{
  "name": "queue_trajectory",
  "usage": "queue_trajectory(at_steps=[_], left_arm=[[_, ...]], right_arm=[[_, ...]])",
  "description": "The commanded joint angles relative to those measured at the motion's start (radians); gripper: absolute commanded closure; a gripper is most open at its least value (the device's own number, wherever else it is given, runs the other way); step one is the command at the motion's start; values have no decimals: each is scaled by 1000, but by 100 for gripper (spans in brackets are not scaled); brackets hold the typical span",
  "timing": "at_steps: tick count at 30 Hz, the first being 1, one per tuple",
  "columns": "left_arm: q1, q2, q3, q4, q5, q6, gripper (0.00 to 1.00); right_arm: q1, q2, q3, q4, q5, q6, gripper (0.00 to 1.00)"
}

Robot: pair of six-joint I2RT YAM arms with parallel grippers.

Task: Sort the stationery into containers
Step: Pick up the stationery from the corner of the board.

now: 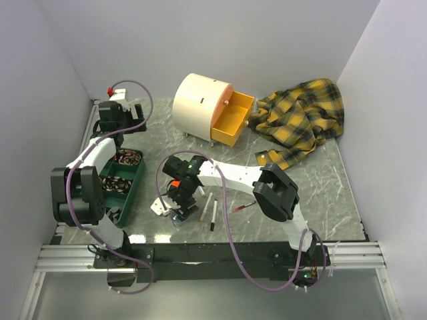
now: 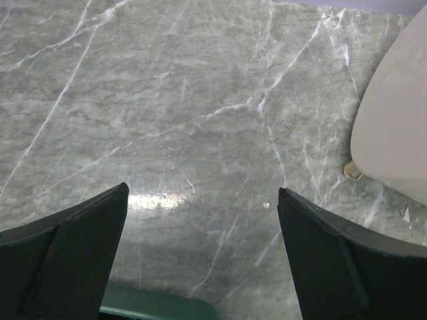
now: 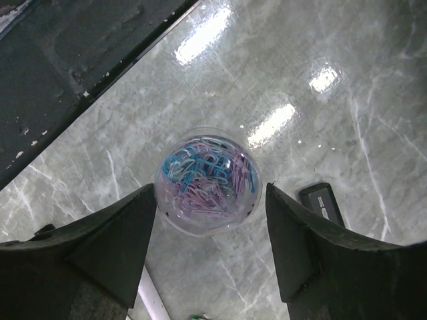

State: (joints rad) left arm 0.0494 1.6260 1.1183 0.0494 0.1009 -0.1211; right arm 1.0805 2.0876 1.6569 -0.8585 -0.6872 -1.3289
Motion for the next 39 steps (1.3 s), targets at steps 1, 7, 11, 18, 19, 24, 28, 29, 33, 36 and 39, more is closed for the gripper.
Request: queue_trajectory(at_steps=[1,7,11,18,19,24,28,29,33,36,39], left_arm=[[6,-26,-8,40,19,-5,1],[7,-40,-21,38,13,0,0],[7,-54,-35,37,13,1,1],[9,-72,-28,4,23,15,1],[9,-75,-25,0,25,17,1],[9,-84,11,-37,37,38,1],[9,-86,21,-36,51,66,0],[9,-77,26,-33,54,77,1],[9,-38,73,-42,63,80,0],[10,-6,118,-43,68,71,1],[10,18,149,-39,69,52,1]], right_arm=[[12,26,46,-28,-34,-13,26],[21,45,69,-42,-38,-16,29],[27,80,118,-88,-38,-16,50],[4,25,118,-94,9,37,67],[-5,9,112,-91,11,45,67],[-76,-110,129,-125,12,118,69],[-149,-231,155,-178,40,143,70],[-163,-247,165,-191,49,152,70],[-270,-300,234,-227,110,204,72],[-376,-298,383,-292,149,250,73],[-457,-267,499,-364,182,273,73]])
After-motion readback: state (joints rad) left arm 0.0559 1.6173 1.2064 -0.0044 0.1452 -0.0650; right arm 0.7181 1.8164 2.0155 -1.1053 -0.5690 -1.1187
